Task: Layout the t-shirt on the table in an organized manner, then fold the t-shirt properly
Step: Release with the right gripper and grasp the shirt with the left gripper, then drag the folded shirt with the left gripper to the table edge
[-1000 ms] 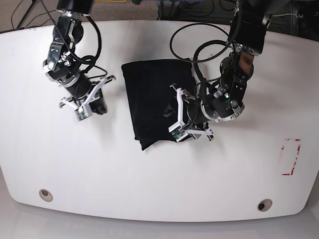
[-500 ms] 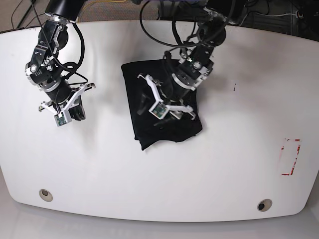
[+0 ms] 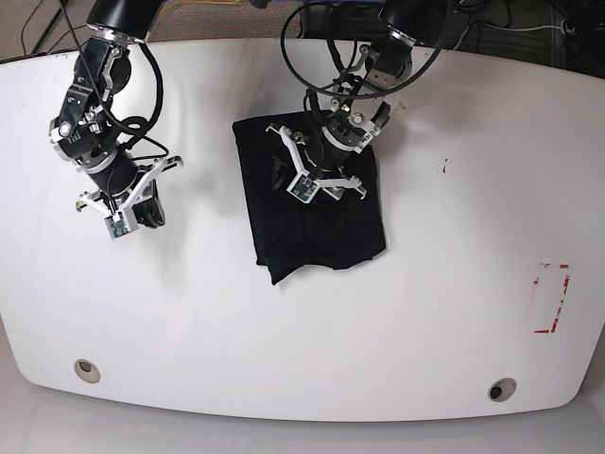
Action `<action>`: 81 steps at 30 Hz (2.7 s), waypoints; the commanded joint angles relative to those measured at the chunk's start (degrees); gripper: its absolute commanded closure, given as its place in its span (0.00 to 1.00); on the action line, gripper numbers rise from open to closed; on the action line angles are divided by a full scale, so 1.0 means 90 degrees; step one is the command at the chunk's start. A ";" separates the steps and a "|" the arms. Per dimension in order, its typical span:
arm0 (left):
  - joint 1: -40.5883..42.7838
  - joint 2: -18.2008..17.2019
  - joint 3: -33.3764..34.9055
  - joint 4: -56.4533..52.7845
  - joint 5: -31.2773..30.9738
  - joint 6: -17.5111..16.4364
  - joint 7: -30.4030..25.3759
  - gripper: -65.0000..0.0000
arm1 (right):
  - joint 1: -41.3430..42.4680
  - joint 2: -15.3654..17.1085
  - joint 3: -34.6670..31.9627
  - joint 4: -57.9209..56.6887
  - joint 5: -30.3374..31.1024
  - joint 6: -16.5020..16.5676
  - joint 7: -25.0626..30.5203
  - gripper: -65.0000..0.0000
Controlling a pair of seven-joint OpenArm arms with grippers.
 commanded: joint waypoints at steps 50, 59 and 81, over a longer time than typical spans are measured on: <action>0.1737 -0.5701 -0.3638 0.0130 -0.1048 -0.3686 0.1459 0.54 | 0.0076 0.0050 0.0038 0.0144 0.0140 -0.0011 0.0164 0.93; 0.1708 -0.5740 -0.4155 0.0169 -0.1068 -0.3686 0.1459 0.54 | 0.0067 0.0050 0.0038 0.0163 0.0140 -0.0011 0.0164 0.93; 0.1024 -0.5750 -0.4370 0.0951 -0.1029 -0.3686 0.1479 0.54 | -0.0129 0.0050 0.0029 0.0837 0.0140 -0.0011 0.0145 0.93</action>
